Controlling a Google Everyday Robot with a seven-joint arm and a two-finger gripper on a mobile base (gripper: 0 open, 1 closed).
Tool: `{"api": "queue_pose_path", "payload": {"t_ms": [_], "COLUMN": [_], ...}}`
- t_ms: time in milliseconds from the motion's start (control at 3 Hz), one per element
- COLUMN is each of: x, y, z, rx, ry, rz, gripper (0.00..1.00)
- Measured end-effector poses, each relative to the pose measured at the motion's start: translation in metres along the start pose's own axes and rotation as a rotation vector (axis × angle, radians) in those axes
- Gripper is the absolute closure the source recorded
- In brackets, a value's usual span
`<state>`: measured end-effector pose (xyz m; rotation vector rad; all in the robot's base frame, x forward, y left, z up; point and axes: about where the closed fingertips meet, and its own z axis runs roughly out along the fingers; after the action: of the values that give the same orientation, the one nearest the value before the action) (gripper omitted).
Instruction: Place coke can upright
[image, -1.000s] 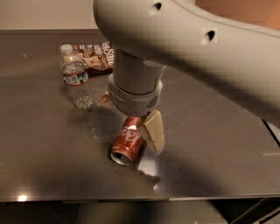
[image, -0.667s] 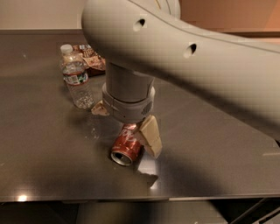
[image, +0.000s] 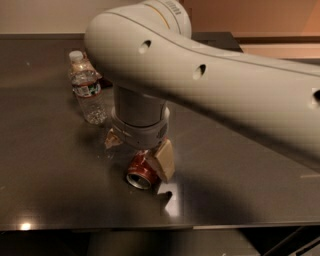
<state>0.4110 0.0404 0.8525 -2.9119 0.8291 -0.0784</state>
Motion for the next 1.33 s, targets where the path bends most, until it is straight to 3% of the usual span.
{"api": "queue_pose_path", "payload": {"t_ms": [667, 1000, 1333], "x": [0.005, 0.013, 0.03], "y": [0.007, 0.009, 0.008], "z": [0.007, -0.008, -0.04], "rx": [-0.04, -0.028, 0.024], "ry": [0.022, -0.021, -0.156], "rz": [-0.032, 0.021, 0.136], "gripper": [0.64, 0.87, 1.0]}}
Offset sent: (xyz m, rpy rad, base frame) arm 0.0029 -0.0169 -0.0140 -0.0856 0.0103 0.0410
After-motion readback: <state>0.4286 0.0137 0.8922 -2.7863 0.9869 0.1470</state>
